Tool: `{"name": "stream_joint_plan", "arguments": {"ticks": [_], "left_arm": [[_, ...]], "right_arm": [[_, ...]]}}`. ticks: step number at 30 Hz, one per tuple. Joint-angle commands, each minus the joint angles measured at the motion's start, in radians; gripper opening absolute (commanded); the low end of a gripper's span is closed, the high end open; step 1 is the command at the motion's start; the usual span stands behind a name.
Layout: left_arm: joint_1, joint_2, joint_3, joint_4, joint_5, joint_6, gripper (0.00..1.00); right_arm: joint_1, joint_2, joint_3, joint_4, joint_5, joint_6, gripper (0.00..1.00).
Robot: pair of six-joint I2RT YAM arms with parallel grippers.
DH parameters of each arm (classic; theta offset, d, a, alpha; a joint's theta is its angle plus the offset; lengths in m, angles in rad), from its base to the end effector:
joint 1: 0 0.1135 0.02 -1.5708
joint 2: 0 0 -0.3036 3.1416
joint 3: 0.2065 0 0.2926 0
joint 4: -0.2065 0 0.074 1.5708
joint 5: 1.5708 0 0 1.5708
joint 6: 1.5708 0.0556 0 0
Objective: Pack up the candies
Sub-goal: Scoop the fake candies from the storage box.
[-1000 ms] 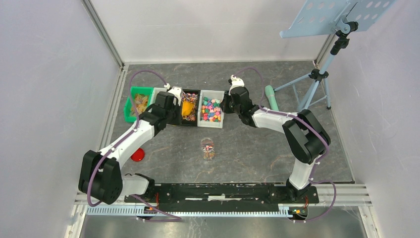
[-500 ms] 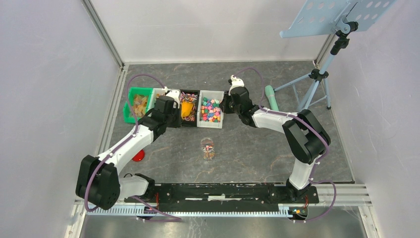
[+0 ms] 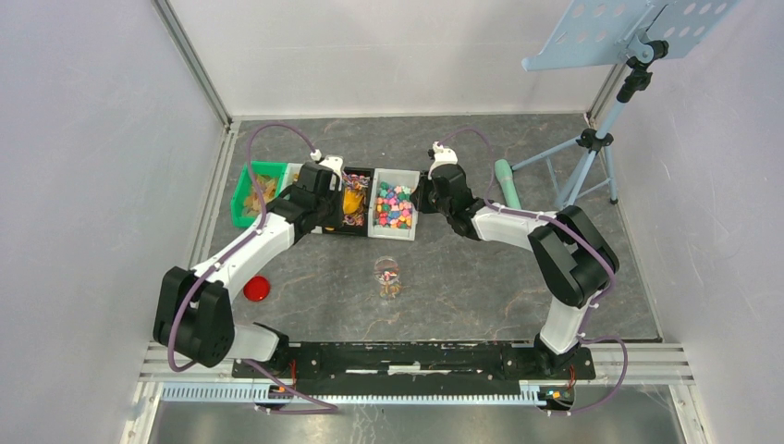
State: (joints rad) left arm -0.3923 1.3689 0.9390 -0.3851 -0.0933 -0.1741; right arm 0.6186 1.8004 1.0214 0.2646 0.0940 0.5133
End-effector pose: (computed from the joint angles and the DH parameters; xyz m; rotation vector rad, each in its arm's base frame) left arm 0.3098 -0.1226 0.2520 0.2159 2.3772 -0.1578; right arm 0.3677 0.2553 0.1870 -0.0539 2.1365 0.5836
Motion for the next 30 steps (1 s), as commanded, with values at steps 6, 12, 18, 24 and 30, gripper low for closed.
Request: {"name": "stream_joint_plan", "arguments": {"ticks": [6,12,18,24,30], "left_arm": [[-0.009,-0.065,-0.144,0.211,-0.076,-0.016,0.02],[-0.029,-0.113,-0.210,0.236,-0.119,-0.028,0.02],[-0.044,-0.097,-0.201,0.220,-0.123,-0.038,0.02],[-0.045,-0.082,-0.198,0.240,-0.126,-0.029,0.02],[-0.060,-0.106,-0.223,0.196,-0.119,-0.059,0.02]], "right_arm": [[0.017,-0.006,-0.051,-0.087,-0.040,-0.029,0.00],[0.016,0.000,-0.045,-0.082,-0.044,-0.026,0.00],[0.016,0.000,-0.045,-0.081,-0.045,-0.028,0.00],[0.016,0.005,-0.044,-0.076,-0.047,-0.032,0.00],[0.016,0.011,-0.040,-0.073,-0.048,-0.039,0.00]]}}
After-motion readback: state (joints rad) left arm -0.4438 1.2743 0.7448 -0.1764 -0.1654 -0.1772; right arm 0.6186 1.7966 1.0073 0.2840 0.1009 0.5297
